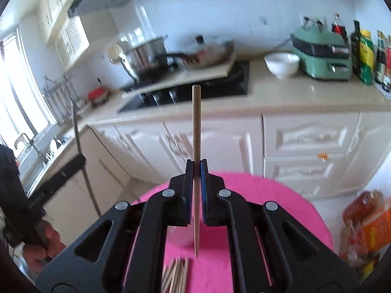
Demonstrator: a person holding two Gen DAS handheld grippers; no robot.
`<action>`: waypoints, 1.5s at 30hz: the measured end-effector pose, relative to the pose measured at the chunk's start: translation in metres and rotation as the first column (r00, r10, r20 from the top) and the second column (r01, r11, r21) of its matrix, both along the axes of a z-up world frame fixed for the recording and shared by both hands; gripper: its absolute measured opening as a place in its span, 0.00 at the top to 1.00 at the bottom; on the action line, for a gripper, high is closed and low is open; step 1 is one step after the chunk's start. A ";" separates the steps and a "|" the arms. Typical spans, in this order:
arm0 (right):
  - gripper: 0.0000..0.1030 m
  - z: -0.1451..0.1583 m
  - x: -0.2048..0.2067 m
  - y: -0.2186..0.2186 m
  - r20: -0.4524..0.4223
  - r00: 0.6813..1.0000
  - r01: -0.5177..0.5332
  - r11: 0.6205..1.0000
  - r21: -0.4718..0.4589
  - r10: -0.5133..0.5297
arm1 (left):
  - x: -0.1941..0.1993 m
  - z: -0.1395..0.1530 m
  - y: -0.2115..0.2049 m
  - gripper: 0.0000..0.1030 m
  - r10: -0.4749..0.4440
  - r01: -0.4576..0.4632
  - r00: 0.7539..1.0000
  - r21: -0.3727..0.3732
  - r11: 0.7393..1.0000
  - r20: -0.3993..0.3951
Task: Organize utensils
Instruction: 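Lift both chopsticks over the pink cup and open both tools to drop them in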
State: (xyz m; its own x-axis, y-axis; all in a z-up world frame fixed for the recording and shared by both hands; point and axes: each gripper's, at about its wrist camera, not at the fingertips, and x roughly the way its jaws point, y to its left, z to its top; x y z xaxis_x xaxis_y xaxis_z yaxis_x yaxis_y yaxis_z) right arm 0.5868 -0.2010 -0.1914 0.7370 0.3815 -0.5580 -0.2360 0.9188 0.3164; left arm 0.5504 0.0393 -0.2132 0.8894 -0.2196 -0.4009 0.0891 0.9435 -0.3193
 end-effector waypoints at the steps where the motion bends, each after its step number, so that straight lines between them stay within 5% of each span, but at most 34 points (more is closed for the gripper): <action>1: 0.94 0.006 0.006 0.002 0.027 1.000 -0.005 1.000 0.011 0.005 | 0.005 -0.002 0.001 0.95 0.011 -0.011 1.000 -0.002 1.000 0.011; 7: 0.94 0.020 0.030 0.021 0.093 0.993 -0.075 0.995 0.073 0.068 | 0.034 -0.018 -0.006 0.95 0.041 -0.042 0.997 0.031 0.999 0.063; 14: 0.94 -0.001 0.041 0.043 0.083 0.988 -0.135 0.989 0.056 0.131 | 0.049 -0.040 -0.008 0.95 0.063 -0.068 0.995 0.063 0.996 0.075; 30: 0.94 -0.026 0.039 0.054 0.060 0.983 -0.172 0.985 0.012 0.171 | 0.048 -0.037 -0.011 0.95 0.101 -0.113 0.980 0.061 0.992 0.169; 45: 0.94 -0.040 0.025 0.055 0.000 0.981 -0.196 0.981 -0.002 0.196 | 0.020 -0.078 -0.012 0.95 0.087 -0.086 0.996 0.066 0.994 -0.021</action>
State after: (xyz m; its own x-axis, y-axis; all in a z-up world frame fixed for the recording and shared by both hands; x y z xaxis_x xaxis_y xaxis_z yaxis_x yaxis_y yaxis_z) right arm 0.6119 -0.1461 -0.2314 0.6482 0.5174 -0.5587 -0.4119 0.8553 0.3143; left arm 0.5701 0.0271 -0.2916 0.8941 -0.1152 -0.4327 -0.0004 0.9661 -0.2582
